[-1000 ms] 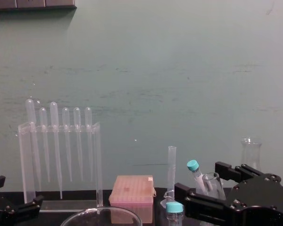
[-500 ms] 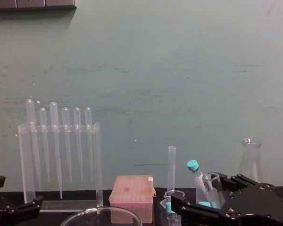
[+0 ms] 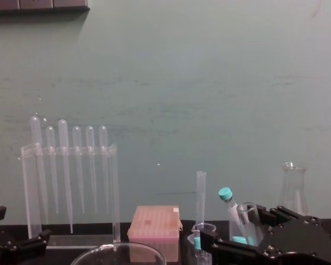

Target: Hold the test tube with one hand and immerse one end into the beaker, then return it to the test tube rack.

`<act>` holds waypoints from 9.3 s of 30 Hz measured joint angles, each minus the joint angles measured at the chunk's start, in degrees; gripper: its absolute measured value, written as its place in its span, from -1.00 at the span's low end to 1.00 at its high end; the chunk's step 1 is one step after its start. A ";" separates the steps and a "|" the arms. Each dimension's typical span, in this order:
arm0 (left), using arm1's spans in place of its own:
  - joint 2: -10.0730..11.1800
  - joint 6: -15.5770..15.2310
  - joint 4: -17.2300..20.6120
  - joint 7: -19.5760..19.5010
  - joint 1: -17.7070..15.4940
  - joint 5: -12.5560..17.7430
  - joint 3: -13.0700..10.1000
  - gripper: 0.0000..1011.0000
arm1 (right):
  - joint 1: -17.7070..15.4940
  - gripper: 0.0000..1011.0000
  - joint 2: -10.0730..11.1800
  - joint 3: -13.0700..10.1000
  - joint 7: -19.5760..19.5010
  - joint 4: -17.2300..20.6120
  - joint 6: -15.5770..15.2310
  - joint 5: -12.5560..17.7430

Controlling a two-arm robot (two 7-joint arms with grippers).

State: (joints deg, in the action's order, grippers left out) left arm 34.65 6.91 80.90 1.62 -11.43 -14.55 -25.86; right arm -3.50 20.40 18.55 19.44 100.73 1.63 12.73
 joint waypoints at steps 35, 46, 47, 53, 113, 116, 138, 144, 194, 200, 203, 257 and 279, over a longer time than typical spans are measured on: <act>0.00 0.00 0.00 0.00 0.00 0.00 0.00 0.98 | -0.02 0.11 0.00 -0.01 -0.09 0.05 0.15 0.00; 0.00 0.00 0.00 0.00 0.00 0.00 0.00 0.98 | -0.02 -0.55 0.00 -0.01 -0.09 0.06 0.15 0.00; 0.00 0.00 0.00 0.00 0.00 0.00 0.00 0.98 | -0.02 -0.58 0.00 -0.01 -0.09 0.05 0.15 0.00; 0.00 0.00 0.00 0.00 0.00 0.00 0.00 0.98 | -0.02 -0.58 0.00 -0.01 -0.09 0.06 0.15 0.00; 0.00 0.00 0.00 0.00 0.00 0.00 0.00 0.98 | 1.59 -0.58 -2.37 -2.00 1.87 2.79 10.88 4.60; 0.00 0.00 0.00 0.00 0.00 0.00 0.00 0.98 | 1.43 -0.58 -2.79 -1.92 2.06 2.38 10.69 5.94; 0.00 0.00 0.00 0.00 0.00 0.00 0.00 0.98 | 0.86 -0.58 -3.03 -1.84 1.62 2.45 9.93 6.75; 0.00 0.00 0.00 0.00 0.00 0.00 0.00 0.98 | 0.89 -0.58 -3.02 -1.81 1.62 2.45 9.94 6.72; 0.00 0.00 0.00 0.00 0.00 0.00 0.00 0.98 | 0.92 -0.58 -3.02 -1.82 1.63 2.45 10.03 6.66; 0.00 0.00 0.00 0.00 0.00 0.00 0.00 0.98 | 0.91 -0.58 -3.02 -1.82 1.63 2.45 10.03 6.66; 0.00 0.00 0.00 0.00 0.00 0.00 0.00 0.98 | 0.92 -0.58 -3.02 -1.82 1.63 2.45 10.02 6.66; 0.00 0.00 0.00 0.00 0.00 0.00 0.00 0.98 | 25.09 -0.58 -4.84 11.57 21.10 -15.72 6.84 23.27; 0.00 0.00 0.00 0.00 0.00 0.00 0.00 0.98 | 28.83 -0.58 -6.35 16.57 24.58 -25.51 7.52 25.68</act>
State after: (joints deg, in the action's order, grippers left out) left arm 34.65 6.91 80.90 1.62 -11.43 -14.55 -25.86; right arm 25.33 14.05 35.13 44.02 75.21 9.15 38.40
